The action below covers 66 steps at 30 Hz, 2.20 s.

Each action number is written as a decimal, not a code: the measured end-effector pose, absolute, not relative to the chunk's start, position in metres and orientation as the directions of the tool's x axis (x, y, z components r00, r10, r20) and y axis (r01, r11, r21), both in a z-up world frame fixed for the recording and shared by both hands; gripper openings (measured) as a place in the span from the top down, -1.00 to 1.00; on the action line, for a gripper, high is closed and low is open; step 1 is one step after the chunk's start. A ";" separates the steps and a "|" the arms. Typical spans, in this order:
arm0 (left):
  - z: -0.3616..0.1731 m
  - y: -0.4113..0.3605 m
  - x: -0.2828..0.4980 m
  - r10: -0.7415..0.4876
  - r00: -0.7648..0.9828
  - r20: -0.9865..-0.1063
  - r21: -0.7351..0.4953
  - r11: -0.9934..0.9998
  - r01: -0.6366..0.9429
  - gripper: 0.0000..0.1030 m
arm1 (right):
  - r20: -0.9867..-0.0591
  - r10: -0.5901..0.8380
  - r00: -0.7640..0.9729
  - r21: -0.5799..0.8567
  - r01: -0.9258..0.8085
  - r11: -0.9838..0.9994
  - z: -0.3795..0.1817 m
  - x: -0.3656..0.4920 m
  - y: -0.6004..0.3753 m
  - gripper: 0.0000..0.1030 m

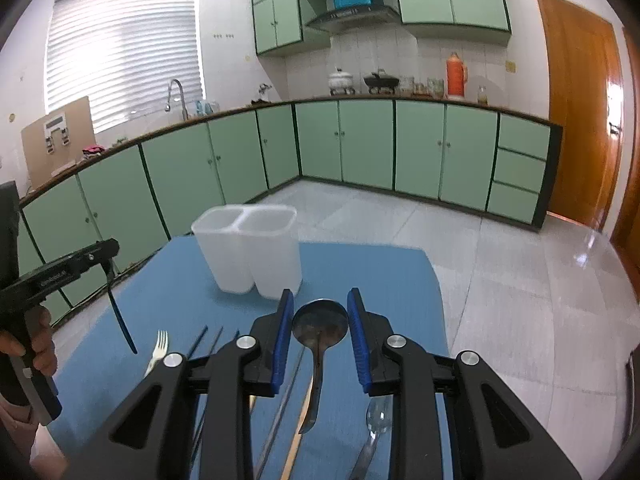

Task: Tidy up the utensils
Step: 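Close the left tool on the black spoon while the right tool grips the metal spoon, then carry both spoons to the white caddy and drop them in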

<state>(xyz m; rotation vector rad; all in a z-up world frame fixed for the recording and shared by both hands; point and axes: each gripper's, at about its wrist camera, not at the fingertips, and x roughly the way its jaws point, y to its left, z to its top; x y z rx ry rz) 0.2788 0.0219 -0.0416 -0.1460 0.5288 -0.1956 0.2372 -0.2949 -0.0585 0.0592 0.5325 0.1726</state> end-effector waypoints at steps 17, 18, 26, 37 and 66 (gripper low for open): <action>0.039 -0.011 0.361 -0.260 0.917 -0.304 -0.172 0.961 0.215 0.36 | -0.320 0.296 0.900 0.062 -0.292 0.955 0.038 0.338 -0.261 0.47; 0.042 -0.015 0.369 -0.260 0.920 -0.294 -0.174 0.961 0.216 0.36 | -0.309 0.304 0.901 0.068 -0.298 0.952 0.042 0.352 -0.257 0.47; 0.022 -0.038 0.431 -0.235 0.927 -0.293 -0.166 0.967 0.193 0.36 | -0.331 0.309 0.892 0.103 -0.292 0.951 0.018 0.428 -0.237 0.47; -0.048 -0.029 0.464 -0.198 0.884 -0.424 -0.152 0.978 0.146 0.36 | -0.438 0.323 0.839 0.177 -0.272 0.946 -0.058 0.458 -0.233 0.47; -0.082 0.019 0.384 -0.146 0.842 -0.519 -0.179 0.982 0.060 -0.69 | -0.459 0.291 0.839 0.227 -0.205 0.952 -0.092 0.377 -0.256 -0.32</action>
